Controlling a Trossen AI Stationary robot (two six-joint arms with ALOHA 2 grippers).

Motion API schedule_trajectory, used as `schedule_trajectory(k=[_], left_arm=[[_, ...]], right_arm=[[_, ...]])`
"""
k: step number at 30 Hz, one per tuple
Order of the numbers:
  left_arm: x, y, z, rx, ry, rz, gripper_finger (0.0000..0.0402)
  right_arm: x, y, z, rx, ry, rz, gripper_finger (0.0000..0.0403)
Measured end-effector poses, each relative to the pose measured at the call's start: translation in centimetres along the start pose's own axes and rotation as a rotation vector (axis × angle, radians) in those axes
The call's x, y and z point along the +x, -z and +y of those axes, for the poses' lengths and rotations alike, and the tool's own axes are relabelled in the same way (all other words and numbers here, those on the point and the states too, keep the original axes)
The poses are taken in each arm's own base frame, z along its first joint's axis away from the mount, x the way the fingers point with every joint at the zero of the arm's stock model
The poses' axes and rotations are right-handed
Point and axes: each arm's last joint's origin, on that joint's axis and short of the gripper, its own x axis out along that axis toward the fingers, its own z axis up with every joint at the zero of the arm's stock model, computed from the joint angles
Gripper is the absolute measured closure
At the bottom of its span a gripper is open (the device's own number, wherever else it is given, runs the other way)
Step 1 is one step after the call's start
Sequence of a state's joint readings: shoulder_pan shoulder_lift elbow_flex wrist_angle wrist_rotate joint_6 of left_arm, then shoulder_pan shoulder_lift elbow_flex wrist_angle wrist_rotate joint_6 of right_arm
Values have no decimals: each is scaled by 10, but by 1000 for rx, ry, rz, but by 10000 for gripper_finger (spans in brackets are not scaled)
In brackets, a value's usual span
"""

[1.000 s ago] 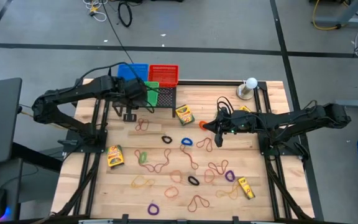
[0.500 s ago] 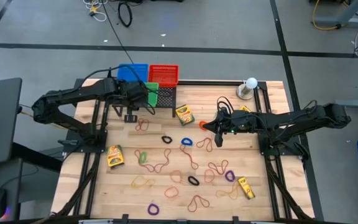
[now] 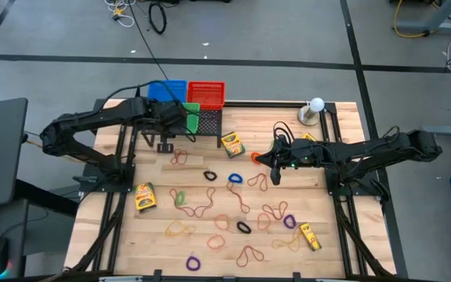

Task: Pick & Place Office Desk Supplies
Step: Put the green bin on the shelf

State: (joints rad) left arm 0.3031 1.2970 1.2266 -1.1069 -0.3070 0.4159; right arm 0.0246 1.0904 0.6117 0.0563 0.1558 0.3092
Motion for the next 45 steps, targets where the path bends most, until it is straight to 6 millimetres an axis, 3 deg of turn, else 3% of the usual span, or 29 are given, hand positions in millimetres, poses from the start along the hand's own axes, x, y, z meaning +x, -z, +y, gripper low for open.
schedule_trajectory(k=[10,21,45], left_arm=[[12,-7,-1,14,2,35,364],[12,-6,0,-7,-31,49,318],[9,-5,1,-83,-47,42,316]], right_arm=[[0,0,0,0,-1,0,394],[0,0,0,-3,-1,0,394],[0,0,0,-4,-1,0,394]])
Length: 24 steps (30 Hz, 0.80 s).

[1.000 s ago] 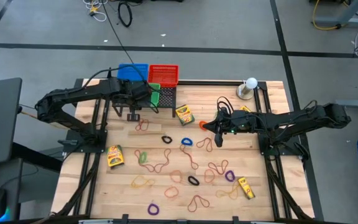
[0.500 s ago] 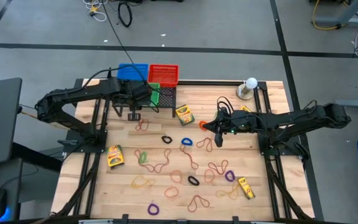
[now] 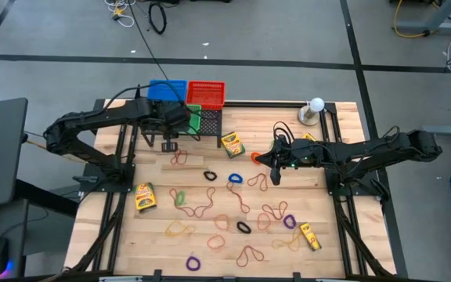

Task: Pick & Place Office Desk Supplies
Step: Put the green bin on the shelf

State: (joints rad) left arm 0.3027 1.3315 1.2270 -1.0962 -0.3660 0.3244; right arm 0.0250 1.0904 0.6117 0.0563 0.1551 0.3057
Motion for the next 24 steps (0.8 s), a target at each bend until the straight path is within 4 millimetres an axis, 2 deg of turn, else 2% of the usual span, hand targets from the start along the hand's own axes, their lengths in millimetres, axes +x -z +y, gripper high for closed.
schedule_trajectory(k=[6,13,24], left_arm=[[-5,1,2,-5,-4,-11,316],[-20,-5,10,-12,-40,-57,316],[-19,-4,10,-19,-32,-32,316]], right_arm=[[0,0,0,-5,0,0,394],[0,0,0,-8,0,0,394],[0,0,0,-8,0,0,394]])
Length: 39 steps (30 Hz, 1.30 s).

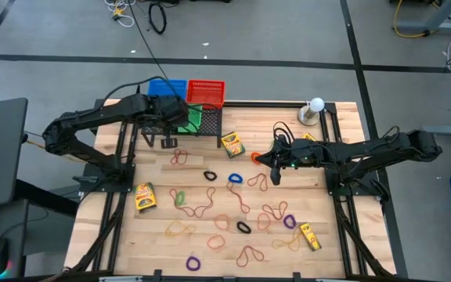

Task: Pick & Place Office Desk Supplies
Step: Put the green bin on the shelf, then put the orange spring keychain into the blue bin

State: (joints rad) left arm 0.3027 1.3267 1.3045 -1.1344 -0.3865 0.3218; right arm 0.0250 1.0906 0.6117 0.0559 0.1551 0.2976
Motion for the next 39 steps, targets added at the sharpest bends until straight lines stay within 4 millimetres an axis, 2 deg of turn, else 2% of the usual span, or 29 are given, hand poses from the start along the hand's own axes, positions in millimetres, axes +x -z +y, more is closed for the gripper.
schedule_trajectory(k=[15,24,29,32,35,39], left_arm=[[16,-5,-7,32,12,94,313],[15,-5,-9,0,79,85,264],[-1,-11,1,-17,41,47,238],[-17,-15,10,-33,12,12,238],[-31,-16,16,-44,6,-3,256],[-47,-15,22,-150,10,-27,315]], right_arm=[[0,0,0,-1,0,0,394],[0,0,0,0,0,0,394],[0,0,0,0,0,0,394],[0,0,0,1,0,0,394],[0,0,0,1,0,0,394],[0,0,0,2,0,0,394]])
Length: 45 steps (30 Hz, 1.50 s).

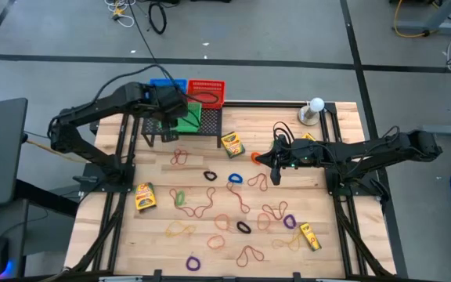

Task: Pick & Place Office Desk Supplies
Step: Put the orange spring keychain into the blue bin

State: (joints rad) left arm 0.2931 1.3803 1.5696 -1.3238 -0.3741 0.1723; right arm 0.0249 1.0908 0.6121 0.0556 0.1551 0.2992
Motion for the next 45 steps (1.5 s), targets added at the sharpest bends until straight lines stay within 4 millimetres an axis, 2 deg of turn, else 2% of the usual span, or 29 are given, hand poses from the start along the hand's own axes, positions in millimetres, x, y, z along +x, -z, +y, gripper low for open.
schedule_trajectory(k=[3,4,6,7,11,13,15,19,22,26,31,37,41,45], left_arm=[[-14,2,-3,-161,115,-131,379],[-19,4,-5,-201,161,-191,389],[-21,9,-11,-274,212,-273,391],[-16,9,-16,-310,234,-297,387],[19,3,-36,-375,346,-250,368],[29,-2,-50,-364,376,-254,373],[24,-7,-63,-327,370,-346,391],[14,-4,-89,-326,394,-503,396],[15,10,-108,-381,375,-593,397],[33,34,-136,-462,364,-633,397],[51,57,-162,-503,344,-735,396],[72,74,-173,-511,342,-832,395],[82,79,-173,-544,352,-872,395],[90,83,-171,-563,363,-852,393]], right_arm=[[0,0,0,3,0,0,394],[0,0,0,3,0,0,394],[0,0,0,3,0,0,394],[0,0,0,3,0,0,394],[0,0,0,-1,1,-1,394],[0,0,0,0,0,0,394],[0,0,0,1,1,0,394],[0,1,0,35,-31,17,394],[0,2,1,104,-51,38,394],[-1,10,4,175,-28,108,394],[-8,18,16,222,153,299,394],[1,35,28,524,322,374,385],[13,50,29,684,410,441,343],[22,60,28,707,455,488,287]])
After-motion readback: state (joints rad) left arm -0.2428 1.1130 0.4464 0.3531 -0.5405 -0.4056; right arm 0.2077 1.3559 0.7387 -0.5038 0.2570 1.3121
